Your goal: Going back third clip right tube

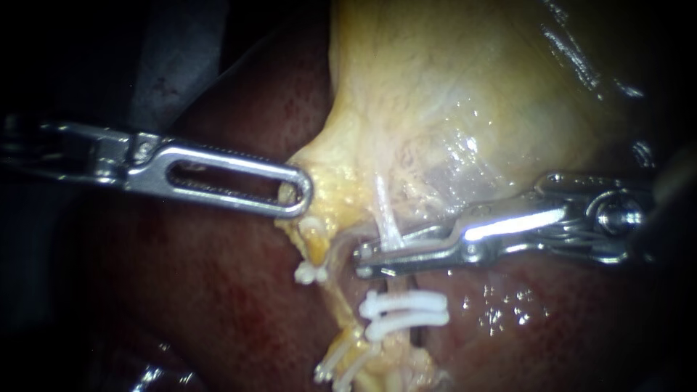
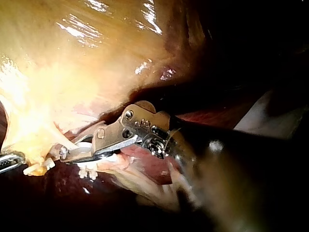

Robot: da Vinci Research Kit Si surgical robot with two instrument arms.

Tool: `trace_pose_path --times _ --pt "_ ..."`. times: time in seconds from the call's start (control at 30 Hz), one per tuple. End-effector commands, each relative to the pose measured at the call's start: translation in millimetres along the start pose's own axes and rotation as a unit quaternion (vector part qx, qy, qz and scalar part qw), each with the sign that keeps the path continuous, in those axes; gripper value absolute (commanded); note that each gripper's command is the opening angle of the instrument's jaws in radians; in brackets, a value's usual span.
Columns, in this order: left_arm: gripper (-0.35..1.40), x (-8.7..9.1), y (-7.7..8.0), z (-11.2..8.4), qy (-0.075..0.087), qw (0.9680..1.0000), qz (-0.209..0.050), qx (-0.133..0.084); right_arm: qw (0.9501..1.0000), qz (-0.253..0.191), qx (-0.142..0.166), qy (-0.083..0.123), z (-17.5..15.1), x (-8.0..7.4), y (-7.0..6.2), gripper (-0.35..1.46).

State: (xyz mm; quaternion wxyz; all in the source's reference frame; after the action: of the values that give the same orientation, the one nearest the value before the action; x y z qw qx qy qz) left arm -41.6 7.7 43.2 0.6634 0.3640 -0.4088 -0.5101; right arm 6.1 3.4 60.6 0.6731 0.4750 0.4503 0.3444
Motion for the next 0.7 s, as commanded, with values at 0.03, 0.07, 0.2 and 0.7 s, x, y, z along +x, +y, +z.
trace_pose_path --times 0.03,0.07,0.2,0.7 --pt "-0.35 0.0 0.0 0.0 0.0 1.0 0.0 0.0 1.0 0.0 0.0 0.0 0.0 0.0 0.0 -0.35" --pt "-0.35 0.0 0.0 0.0 0.0 1.0 0.0 0.0 1.0 0.0 0.0 0.0 0.0 0.0 0.0 -0.35" --pt "-0.35 0.0 0.0 0.0 0.0 1.0 0.0 0.0 1.0 0.0 0.0 0.0 0.0 0.0 0.1 -0.35" --pt "-0.35 0.0 0.0 0.0 0.0 1.0 0.0 0.0 0.9952 -0.097 -0.008 0.012 0.7 0.2 0.2 0.36"
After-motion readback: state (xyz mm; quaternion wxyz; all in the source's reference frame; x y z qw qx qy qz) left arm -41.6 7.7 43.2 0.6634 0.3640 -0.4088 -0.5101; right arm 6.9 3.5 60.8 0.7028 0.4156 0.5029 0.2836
